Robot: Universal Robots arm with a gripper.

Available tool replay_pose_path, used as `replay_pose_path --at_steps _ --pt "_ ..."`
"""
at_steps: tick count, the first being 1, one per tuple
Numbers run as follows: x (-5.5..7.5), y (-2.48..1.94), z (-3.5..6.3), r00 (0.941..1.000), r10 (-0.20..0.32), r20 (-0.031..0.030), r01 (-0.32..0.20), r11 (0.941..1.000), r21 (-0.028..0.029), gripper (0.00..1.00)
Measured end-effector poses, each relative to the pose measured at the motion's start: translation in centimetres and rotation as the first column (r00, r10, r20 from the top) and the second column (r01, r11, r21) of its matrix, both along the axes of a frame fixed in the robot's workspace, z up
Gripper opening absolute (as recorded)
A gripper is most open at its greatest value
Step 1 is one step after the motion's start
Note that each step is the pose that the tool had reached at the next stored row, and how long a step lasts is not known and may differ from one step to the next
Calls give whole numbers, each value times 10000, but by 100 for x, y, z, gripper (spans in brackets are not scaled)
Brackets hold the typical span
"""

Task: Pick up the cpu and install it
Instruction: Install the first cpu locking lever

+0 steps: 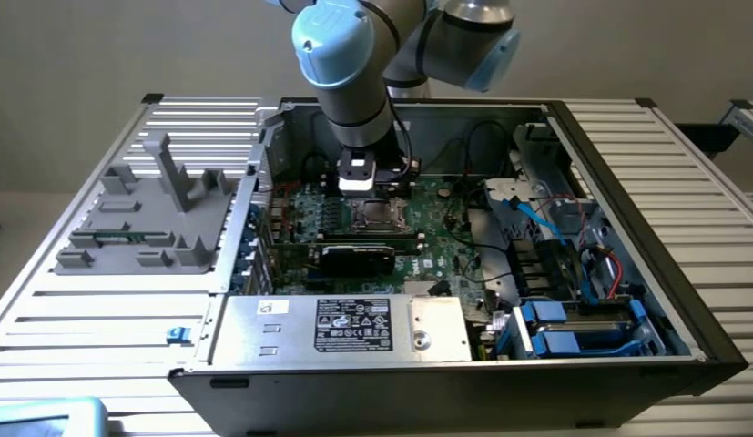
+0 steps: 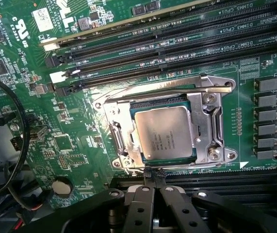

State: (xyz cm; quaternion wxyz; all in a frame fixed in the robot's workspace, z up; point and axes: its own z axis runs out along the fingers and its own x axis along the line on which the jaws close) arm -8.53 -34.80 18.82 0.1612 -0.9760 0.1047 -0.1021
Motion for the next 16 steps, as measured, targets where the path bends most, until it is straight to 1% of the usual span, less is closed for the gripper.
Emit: replay_pose_path --at_steps 16 --pt "2 0 -7 10000 0 50 0 10000 94 11"
